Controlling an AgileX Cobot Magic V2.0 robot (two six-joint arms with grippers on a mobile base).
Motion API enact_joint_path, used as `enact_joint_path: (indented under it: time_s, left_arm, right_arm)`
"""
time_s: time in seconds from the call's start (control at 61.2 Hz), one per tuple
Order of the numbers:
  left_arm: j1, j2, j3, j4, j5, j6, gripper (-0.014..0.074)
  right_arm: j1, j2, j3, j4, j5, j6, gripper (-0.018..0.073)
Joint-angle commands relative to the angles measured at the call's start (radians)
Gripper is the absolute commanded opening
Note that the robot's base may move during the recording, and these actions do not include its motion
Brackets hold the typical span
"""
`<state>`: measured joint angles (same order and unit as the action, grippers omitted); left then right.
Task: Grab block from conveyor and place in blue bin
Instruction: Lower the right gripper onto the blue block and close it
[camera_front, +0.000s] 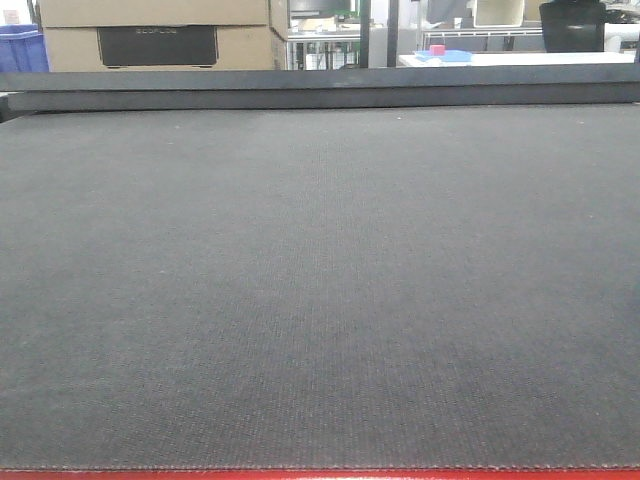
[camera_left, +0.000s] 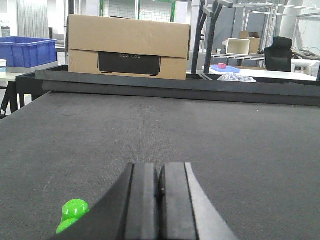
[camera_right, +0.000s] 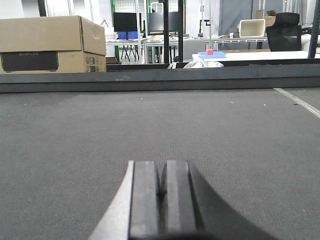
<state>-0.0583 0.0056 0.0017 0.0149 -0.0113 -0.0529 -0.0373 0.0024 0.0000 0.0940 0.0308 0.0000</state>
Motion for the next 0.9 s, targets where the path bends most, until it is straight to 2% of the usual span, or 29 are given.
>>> enact_joint_path:
  time_s: [0.0, 0.768, 0.882]
  left_arm:
    - [0.004, -0.006, -0.002, -0.005, -0.020, -0.004, -0.0111]
    - [0.004, -0.006, -0.002, -0.005, -0.025, -0.004, -0.0111]
    - [0.004, -0.006, -0.004, -0.005, -0.002, -0.004, -0.0111]
  right_arm:
    - [-0.004, -0.002, 0.000, -0.008, -0.021, -0.009, -0.0161]
    - [-0.004, -0.002, 0.000, -0.008, -0.024, -0.009, -0.0161]
    - [-0.004, -0.002, 0.000, -0.008, -0.114, -0.009, -0.0161]
